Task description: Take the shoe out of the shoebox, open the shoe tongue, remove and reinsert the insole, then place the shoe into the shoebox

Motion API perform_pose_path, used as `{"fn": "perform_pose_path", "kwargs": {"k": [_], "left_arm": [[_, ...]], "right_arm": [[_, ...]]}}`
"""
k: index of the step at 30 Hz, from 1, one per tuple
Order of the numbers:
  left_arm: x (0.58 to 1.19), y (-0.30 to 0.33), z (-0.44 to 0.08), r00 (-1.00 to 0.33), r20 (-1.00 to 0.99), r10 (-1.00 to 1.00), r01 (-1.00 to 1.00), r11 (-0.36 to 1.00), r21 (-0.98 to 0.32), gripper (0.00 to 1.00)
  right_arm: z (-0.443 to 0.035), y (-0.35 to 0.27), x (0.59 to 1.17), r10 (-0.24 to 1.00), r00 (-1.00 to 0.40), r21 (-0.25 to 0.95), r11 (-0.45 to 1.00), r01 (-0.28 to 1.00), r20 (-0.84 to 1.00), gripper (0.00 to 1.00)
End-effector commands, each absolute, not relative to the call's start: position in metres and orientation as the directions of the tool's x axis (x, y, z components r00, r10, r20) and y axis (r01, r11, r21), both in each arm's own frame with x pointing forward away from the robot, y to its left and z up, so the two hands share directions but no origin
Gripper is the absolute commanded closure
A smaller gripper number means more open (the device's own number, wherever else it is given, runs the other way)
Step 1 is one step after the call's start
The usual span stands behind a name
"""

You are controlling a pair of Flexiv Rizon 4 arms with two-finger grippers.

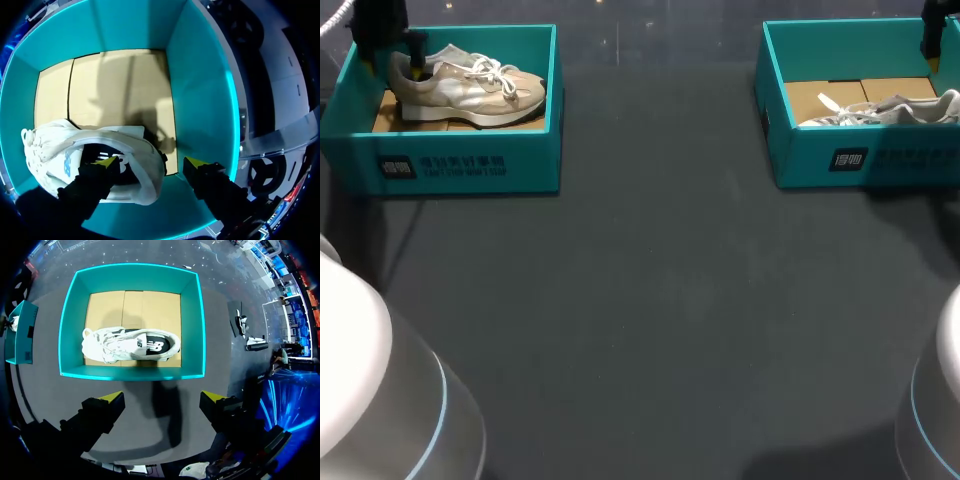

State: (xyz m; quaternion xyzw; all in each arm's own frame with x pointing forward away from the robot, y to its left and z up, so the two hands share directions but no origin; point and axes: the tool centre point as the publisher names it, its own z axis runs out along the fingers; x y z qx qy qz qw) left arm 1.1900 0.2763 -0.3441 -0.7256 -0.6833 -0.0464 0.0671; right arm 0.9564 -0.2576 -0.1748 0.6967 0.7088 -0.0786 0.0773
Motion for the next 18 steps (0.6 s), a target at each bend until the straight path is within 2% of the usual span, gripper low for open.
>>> {"fn": "perform_pose_path", "kwargs": {"k": [1, 12, 15, 17, 18], "left_arm": [[1.201, 0.279, -0.354, 0.065, 0.156, 0.986, 0.997, -0.056, -0.061, 0.21], [1.196, 0.282, -0.362, 0.079, 0.152, 0.985, 0.994, -0.067, -0.081, 0.24], [1.196, 0.282, -0.364, 0.086, 0.151, 0.985, 0.994, -0.074, -0.084, 0.29], [1.196, 0.282, -0.365, 0.093, 0.152, 0.984, 0.993, -0.080, -0.086, 0.41], [1.196, 0.282, -0.365, 0.095, 0.152, 0.984, 0.993, -0.082, -0.088, 0.44]], "right_arm": [[-0.174, -0.258, 0.955, 0.975, -0.017, -0.003, 0.017, 1.000, -0.220, 0.00], [-0.174, -0.258, 0.955, 0.975, -0.017, -0.003, 0.017, 1.000, -0.220, 0.00], [-0.174, -0.258, 0.955, 0.975, -0.017, -0.003, 0.017, 1.000, -0.220, 0.00], [-0.174, -0.258, 0.955, 0.975, -0.017, -0.003, 0.017, 1.000, -0.220, 0.00], [-0.174, -0.258, 0.955, 0.975, -0.017, -0.003, 0.017, 1.000, -0.220, 0.00]]}}
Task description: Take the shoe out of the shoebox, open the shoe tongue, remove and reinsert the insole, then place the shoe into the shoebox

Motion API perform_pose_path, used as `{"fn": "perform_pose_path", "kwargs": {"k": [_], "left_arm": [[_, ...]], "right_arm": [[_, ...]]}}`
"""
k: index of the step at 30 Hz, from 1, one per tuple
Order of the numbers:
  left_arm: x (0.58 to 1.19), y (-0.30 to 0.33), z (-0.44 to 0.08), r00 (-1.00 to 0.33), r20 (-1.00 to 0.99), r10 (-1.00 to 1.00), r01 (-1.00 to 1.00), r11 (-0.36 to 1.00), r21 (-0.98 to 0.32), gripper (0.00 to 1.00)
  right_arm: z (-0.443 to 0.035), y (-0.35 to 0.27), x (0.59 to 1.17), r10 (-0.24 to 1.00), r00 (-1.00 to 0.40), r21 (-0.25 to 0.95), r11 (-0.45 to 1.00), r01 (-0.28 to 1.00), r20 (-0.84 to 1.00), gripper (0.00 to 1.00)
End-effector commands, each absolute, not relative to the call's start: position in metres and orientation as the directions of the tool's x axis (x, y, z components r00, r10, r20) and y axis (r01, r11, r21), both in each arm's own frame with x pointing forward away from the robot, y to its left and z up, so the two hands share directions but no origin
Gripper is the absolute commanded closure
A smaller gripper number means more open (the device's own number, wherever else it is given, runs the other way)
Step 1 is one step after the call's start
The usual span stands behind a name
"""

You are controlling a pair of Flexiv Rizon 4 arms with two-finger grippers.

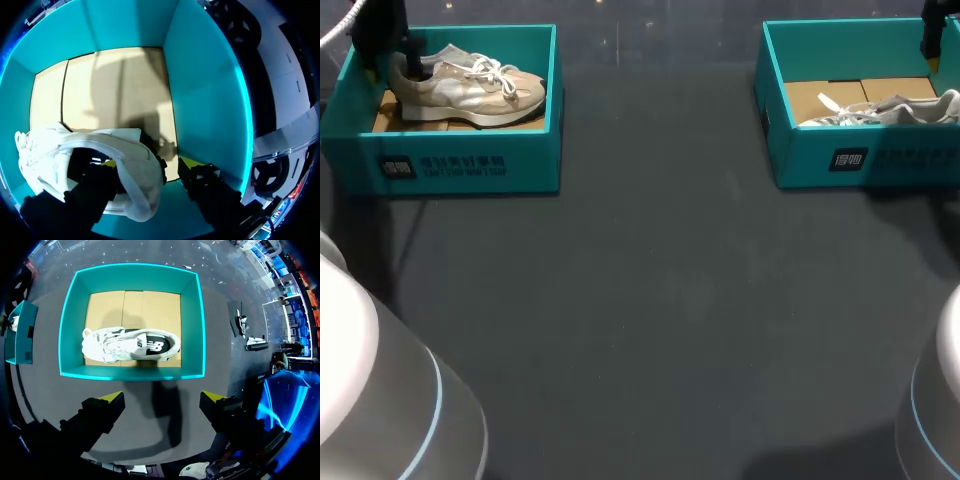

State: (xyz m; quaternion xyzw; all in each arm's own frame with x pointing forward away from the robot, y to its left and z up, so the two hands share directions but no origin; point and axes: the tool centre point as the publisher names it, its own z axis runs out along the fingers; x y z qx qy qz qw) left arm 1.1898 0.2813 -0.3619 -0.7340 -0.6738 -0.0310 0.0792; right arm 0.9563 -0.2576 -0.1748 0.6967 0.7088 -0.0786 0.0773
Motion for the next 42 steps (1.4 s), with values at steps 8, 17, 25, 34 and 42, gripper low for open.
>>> {"fn": "perform_pose_path", "kwargs": {"k": [8, 17, 25, 34, 42], "left_arm": [[1.192, 0.282, -0.369, 0.107, 0.153, 0.982, 0.991, -0.093, -0.096, 0.40], [1.192, 0.285, -0.374, 0.104, 0.165, 0.981, 0.991, -0.087, -0.106, 0.60], [1.191, 0.287, -0.374, 0.098, 0.172, 0.980, 0.991, -0.080, -0.105, 1.00], [1.188, 0.294, -0.369, 0.091, 0.162, 0.983, 0.992, -0.075, -0.101, 1.00], [1.187, 0.295, -0.358, 0.078, 0.134, 0.988, 0.993, -0.064, -0.104, 1.00]], "right_arm": [[-0.174, -0.258, 0.955, 0.975, -0.017, -0.003, 0.017, 1.000, -0.220, 0.00], [-0.174, -0.258, 0.955, 0.975, -0.017, -0.003, 0.017, 1.000, -0.220, 0.00], [-0.174, -0.258, 0.955, 0.975, -0.017, -0.003, 0.017, 1.000, -0.220, 0.00], [-0.174, -0.258, 0.955, 0.975, -0.017, -0.003, 0.017, 1.000, -0.220, 0.00], [-0.174, -0.258, 0.955, 0.975, -0.017, -0.003, 0.017, 1.000, -0.220, 0.00]]}}
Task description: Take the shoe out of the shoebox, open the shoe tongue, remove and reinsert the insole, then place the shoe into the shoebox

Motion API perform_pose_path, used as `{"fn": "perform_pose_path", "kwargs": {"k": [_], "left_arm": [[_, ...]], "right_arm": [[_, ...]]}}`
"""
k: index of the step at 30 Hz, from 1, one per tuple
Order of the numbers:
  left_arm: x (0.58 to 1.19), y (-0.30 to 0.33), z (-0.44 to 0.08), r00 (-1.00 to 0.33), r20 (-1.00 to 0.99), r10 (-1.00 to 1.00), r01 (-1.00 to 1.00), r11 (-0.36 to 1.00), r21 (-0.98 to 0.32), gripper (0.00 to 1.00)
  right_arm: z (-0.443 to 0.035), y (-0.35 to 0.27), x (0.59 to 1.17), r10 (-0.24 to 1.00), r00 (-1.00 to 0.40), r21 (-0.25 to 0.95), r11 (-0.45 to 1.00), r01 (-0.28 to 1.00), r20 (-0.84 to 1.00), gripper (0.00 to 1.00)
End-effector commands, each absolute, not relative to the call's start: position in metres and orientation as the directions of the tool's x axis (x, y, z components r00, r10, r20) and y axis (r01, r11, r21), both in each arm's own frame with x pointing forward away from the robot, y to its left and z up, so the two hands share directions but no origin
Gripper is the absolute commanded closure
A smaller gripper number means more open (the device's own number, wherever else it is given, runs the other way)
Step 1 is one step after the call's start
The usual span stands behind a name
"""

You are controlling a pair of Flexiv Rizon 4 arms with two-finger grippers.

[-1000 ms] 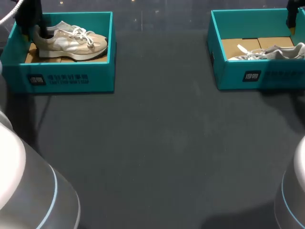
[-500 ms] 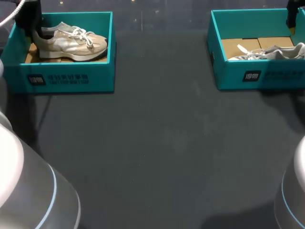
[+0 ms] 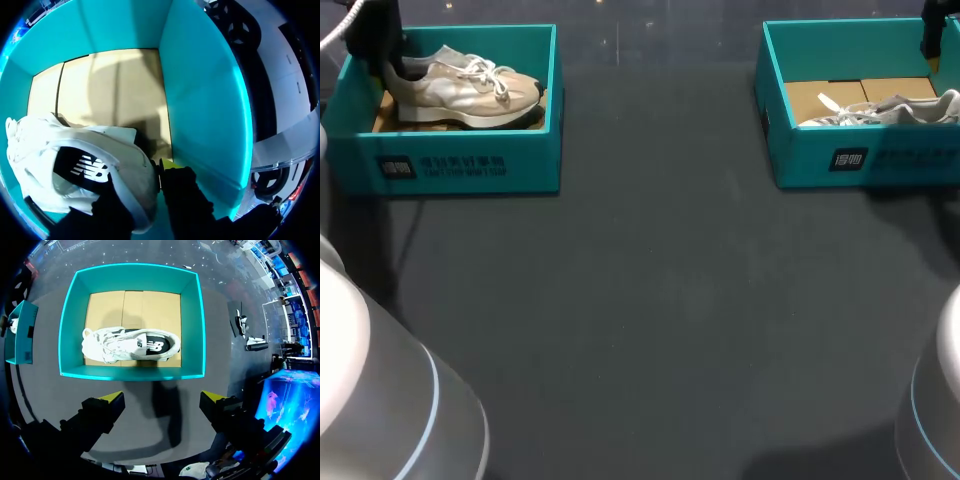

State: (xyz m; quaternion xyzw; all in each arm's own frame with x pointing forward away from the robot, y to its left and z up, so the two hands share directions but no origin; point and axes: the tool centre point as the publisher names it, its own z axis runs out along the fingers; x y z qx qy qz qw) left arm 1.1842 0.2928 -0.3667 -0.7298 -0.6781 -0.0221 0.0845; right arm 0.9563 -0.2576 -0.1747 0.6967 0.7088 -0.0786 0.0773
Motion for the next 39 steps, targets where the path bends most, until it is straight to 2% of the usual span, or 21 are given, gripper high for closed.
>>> {"fn": "perform_pose_path", "kwargs": {"k": [1, 17, 39], "left_arm": [[1.187, 0.295, -0.356, 0.077, 0.131, 0.988, 0.992, -0.064, -0.104, 1.00], [1.184, 0.295, -0.332, 0.039, 0.086, 0.996, 0.994, -0.030, -0.103, 1.00], [1.161, 0.291, -0.213, 0.002, 0.135, 0.991, 0.999, 0.004, -0.043, 1.00]], "right_arm": [[-0.174, -0.258, 0.955, 0.975, -0.017, -0.003, 0.017, 1.000, -0.220, 0.00], [-0.174, -0.258, 0.955, 0.975, -0.017, -0.003, 0.017, 1.000, -0.220, 0.00], [-0.174, -0.258, 0.955, 0.975, -0.017, -0.003, 0.017, 1.000, -0.220, 0.00]]}}
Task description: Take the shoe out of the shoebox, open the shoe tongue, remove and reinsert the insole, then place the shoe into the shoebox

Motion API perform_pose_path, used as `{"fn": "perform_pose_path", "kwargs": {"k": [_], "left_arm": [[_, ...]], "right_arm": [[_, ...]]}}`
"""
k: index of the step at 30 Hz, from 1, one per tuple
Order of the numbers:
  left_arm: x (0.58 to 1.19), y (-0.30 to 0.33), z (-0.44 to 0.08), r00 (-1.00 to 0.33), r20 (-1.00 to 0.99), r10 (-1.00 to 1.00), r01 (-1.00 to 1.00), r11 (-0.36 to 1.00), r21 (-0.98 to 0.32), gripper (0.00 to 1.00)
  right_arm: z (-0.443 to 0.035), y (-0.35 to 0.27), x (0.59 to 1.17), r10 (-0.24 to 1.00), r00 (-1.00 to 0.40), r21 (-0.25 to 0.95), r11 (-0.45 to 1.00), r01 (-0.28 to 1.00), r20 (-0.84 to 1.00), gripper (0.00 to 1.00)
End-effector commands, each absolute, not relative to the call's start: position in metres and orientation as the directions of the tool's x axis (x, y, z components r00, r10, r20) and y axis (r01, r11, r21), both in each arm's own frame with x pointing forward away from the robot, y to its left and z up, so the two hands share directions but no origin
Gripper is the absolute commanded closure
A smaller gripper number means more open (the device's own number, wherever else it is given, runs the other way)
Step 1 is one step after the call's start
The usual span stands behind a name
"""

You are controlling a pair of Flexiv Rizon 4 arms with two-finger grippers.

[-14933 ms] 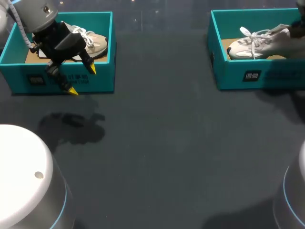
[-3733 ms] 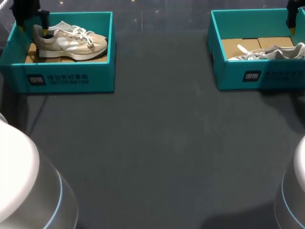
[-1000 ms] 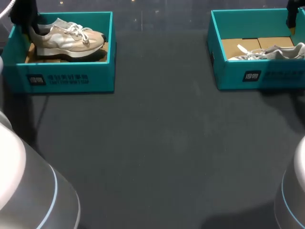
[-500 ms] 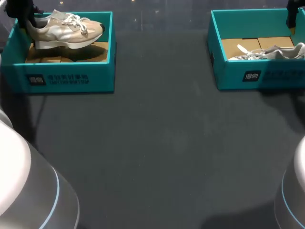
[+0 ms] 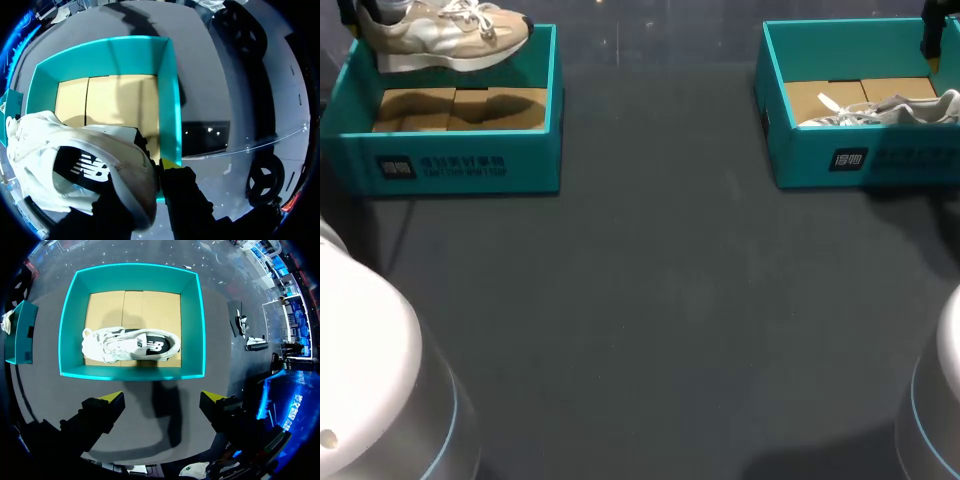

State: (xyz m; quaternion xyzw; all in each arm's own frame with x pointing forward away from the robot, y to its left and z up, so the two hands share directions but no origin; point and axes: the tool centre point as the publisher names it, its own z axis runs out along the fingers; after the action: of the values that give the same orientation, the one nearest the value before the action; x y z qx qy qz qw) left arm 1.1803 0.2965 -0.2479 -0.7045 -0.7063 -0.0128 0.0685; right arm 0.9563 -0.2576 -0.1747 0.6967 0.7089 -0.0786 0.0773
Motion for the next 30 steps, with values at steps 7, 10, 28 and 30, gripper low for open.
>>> {"fn": "perform_pose_path", "kwargs": {"k": [7, 10, 28, 30], "left_arm": [[1.149, 0.291, -0.184, -0.001, 0.167, 0.986, 1.000, 0.002, -0.006, 1.00], [1.143, 0.290, -0.174, 0.007, 0.186, 0.982, 1.000, -0.007, -0.003, 1.00], [1.052, 0.240, -0.113, -0.004, 0.285, 0.958, 0.999, -0.006, 0.032, 1.00], [1.037, 0.230, -0.109, 0.000, 0.286, 0.958, 0.999, -0.012, 0.038, 1.00]], "right_arm": [[-0.174, -0.258, 0.955, 0.975, -0.017, -0.003, 0.017, 1.000, -0.220, 0.00], [-0.174, -0.258, 0.955, 0.975, -0.017, -0.003, 0.017, 1.000, -0.220, 0.00], [-0.174, -0.258, 0.955, 0.975, -0.017, -0.003, 0.017, 1.000, -0.220, 0.00], [-0.174, -0.258, 0.955, 0.975, -0.017, -0.003, 0.017, 1.000, -0.220, 0.00]]}}
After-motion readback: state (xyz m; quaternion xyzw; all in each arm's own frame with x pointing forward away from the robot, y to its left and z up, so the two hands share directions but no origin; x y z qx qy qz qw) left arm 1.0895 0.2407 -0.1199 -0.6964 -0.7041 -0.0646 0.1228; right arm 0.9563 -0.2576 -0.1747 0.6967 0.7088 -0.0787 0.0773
